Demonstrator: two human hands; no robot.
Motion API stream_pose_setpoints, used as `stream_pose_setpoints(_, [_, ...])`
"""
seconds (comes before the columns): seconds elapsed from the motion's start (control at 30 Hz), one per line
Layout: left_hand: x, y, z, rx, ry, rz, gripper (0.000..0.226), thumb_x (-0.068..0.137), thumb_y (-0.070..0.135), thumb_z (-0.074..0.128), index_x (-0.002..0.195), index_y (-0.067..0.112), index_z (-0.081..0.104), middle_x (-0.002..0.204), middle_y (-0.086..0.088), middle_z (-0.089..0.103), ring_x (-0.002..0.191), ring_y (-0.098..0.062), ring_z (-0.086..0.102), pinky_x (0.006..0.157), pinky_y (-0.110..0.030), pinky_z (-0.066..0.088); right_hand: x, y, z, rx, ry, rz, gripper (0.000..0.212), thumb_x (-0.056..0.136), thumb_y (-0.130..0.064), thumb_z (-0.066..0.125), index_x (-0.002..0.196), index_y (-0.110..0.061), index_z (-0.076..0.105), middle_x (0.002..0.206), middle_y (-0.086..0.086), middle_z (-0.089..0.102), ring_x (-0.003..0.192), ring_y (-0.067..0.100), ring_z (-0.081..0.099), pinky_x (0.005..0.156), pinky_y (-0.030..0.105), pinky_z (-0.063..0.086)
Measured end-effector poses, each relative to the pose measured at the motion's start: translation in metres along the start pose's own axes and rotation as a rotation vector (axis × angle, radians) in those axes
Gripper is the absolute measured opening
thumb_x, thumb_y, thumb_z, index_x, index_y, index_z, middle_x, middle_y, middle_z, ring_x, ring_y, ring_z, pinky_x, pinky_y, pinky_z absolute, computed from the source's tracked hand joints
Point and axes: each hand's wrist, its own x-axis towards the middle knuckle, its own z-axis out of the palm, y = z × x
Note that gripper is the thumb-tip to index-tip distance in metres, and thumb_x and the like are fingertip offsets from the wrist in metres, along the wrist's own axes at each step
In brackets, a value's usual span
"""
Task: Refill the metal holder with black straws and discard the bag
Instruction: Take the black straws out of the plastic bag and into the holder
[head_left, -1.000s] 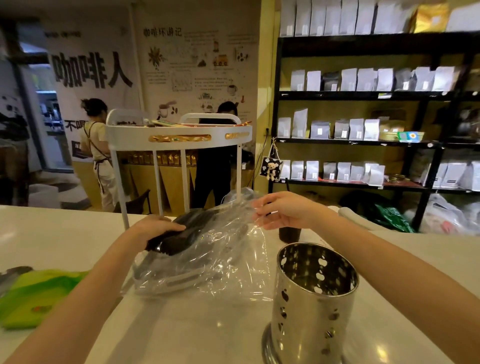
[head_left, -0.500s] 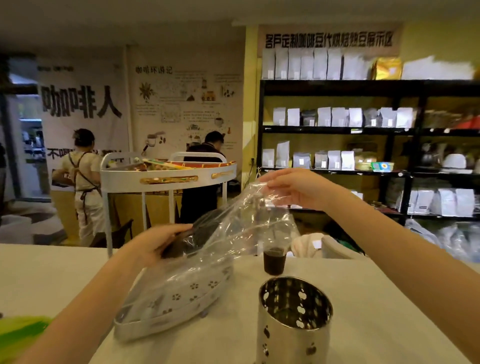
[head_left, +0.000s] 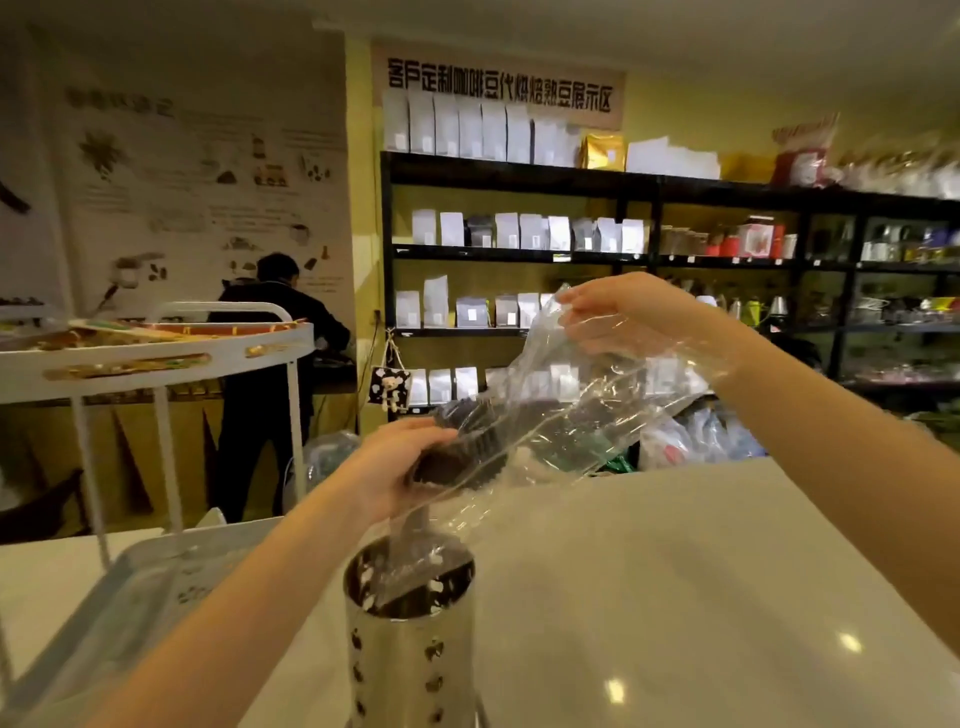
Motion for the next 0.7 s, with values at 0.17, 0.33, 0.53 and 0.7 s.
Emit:
stream_pose_setpoints(0.17, [0.007,-0.016,0.055,-0.015,0.022,0.062,0.05,0.079,0.006,0.064,0.124,0.013,0.044,0.101,-0.01,0.054,0.081,-0.023,0.06,0.07,-0.043,0.058,-0.04,0.017,-0.05,-0.008,-0.001,0.099,0.02,0.09,-0.004,0.053,0.108,-0.004,0.061,0.082,0.009,0.067,0.057,0.011,0.069,0.051,0.023,0.058])
stream_pose_setpoints(0.33, [0.003,-0.063,0.104,-0.03,0.01,0.061,0.055,0.081,0.008,0.063,0.13,0.017,0.038,0.122,-0.014,0.049,0.1,-0.029,0.06,0.067,-0.035,0.057,-0.07,0.047,-0.08,-0.176,-0.018,0.195,0.019,0.091,-0.003,0.051,0.106,-0.008,0.062,0.086,0.01,0.069,0.06,0.013,0.07,0.051,0.025,0.058])
stream_pose_setpoints(0.53, [0.003,-0.139,0.122,0.141,0.091,0.027,0.059,0.08,0.017,0.065,0.131,0.024,0.036,0.135,-0.012,0.042,0.106,-0.029,0.058,0.07,-0.035,0.058,-0.087,0.109,-0.077,-0.252,-0.02,0.308,0.02,0.089,0.0,0.053,0.106,-0.007,0.061,0.087,0.014,0.069,0.068,0.021,0.068,0.057,0.03,0.061])
stream_pose_setpoints(0.7, [-0.009,-0.176,0.106,0.323,0.117,-0.004,0.059,0.08,0.017,0.066,0.131,0.021,0.037,0.137,-0.011,0.034,0.115,-0.03,0.05,0.096,-0.044,0.048,-0.102,0.183,-0.054,-0.218,-0.037,0.443,0.023,0.088,0.003,0.05,0.108,-0.004,0.058,0.081,0.014,0.068,0.062,0.02,0.068,0.053,0.031,0.06])
